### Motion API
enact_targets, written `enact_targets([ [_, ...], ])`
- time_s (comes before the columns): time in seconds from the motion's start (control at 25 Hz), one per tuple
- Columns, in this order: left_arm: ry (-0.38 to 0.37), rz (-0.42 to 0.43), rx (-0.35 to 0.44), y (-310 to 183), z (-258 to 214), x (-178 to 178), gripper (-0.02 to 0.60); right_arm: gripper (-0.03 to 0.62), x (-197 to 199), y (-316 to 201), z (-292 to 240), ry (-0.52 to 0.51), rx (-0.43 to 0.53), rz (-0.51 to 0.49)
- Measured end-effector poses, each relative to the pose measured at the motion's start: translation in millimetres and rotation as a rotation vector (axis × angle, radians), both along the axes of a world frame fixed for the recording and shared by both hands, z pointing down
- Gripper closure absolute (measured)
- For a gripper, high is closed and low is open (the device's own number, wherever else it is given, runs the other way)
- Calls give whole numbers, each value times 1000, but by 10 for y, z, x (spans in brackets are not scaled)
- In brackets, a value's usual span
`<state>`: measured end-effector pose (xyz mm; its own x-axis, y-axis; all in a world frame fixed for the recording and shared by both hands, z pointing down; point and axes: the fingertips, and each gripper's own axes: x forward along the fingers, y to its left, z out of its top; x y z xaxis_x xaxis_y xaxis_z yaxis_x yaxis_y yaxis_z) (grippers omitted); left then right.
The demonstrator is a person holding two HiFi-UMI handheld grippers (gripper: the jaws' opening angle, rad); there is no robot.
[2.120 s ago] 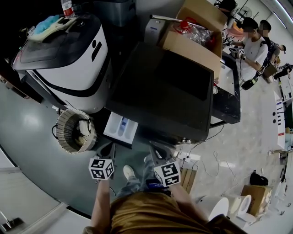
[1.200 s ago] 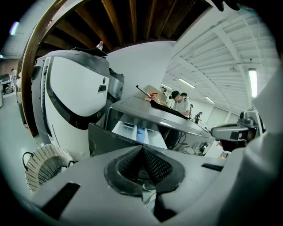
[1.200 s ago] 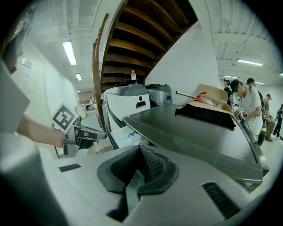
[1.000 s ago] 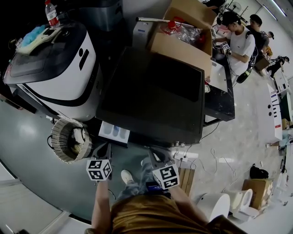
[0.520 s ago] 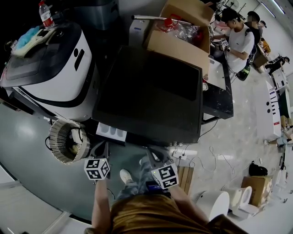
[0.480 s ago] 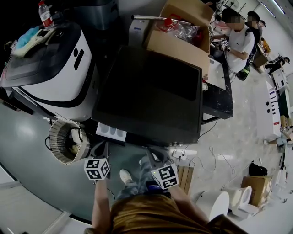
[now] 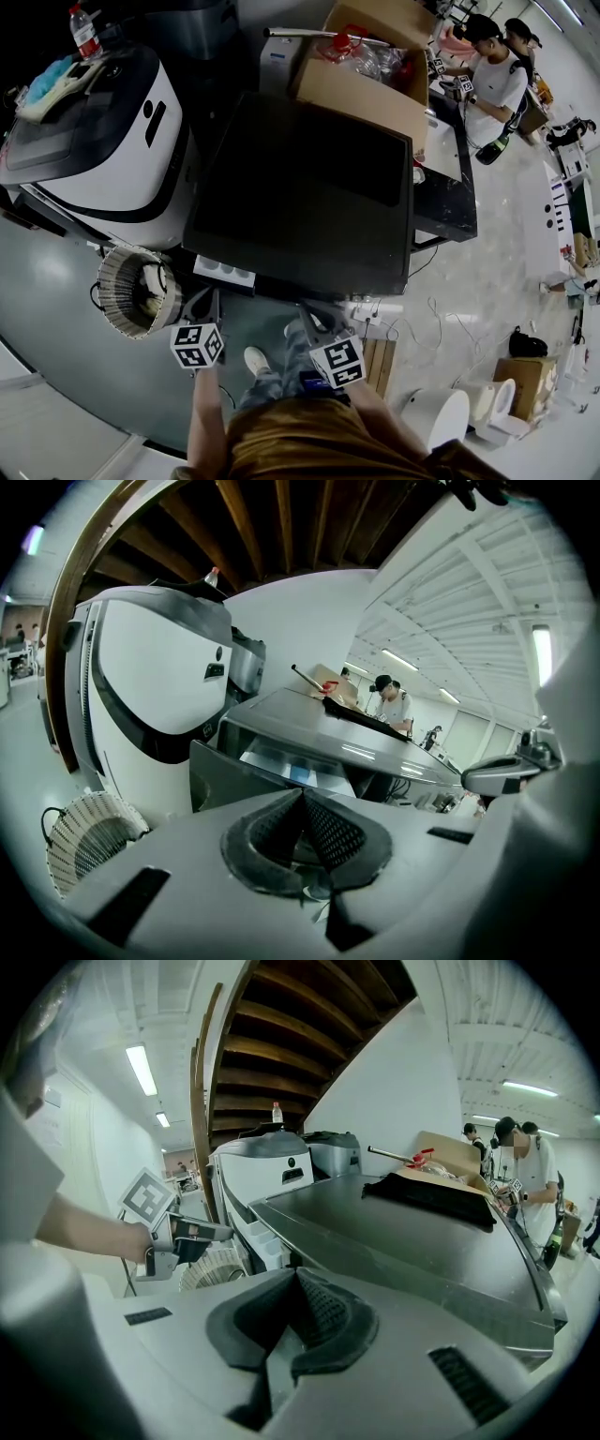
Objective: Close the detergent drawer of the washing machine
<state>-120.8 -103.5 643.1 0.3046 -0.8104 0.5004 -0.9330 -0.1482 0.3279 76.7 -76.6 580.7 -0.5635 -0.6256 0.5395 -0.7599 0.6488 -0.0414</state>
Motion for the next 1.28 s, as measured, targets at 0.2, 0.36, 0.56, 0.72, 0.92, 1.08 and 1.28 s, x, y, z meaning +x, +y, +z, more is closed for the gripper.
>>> enact_targets([
  [0.2,1,-3,4,-106,-7,14,557,582,35,-69,5,4,2,11],
  [0.36,-1,0,6,-182,-9,26,557,582,59,-97,16,5,-2,18],
  [0.56,2,1,9,-281,-10,30,557,582,72,-144,22,9,-4,20],
  [0.72,11,-10,11,-349,-9,42,557,582,100,-176,13,5,-5,21],
  [0.92,5,-15,14,-472,-13,59,557,582,167,-241,-5,1,1,31],
  [1.08,7,-14,15,-498,-3,75,557,582,224,-274,-16,-6,6,52],
  [1.28,3,-13,17,-492,-12,84,557,582,245,-251,-43,-5,11,63],
])
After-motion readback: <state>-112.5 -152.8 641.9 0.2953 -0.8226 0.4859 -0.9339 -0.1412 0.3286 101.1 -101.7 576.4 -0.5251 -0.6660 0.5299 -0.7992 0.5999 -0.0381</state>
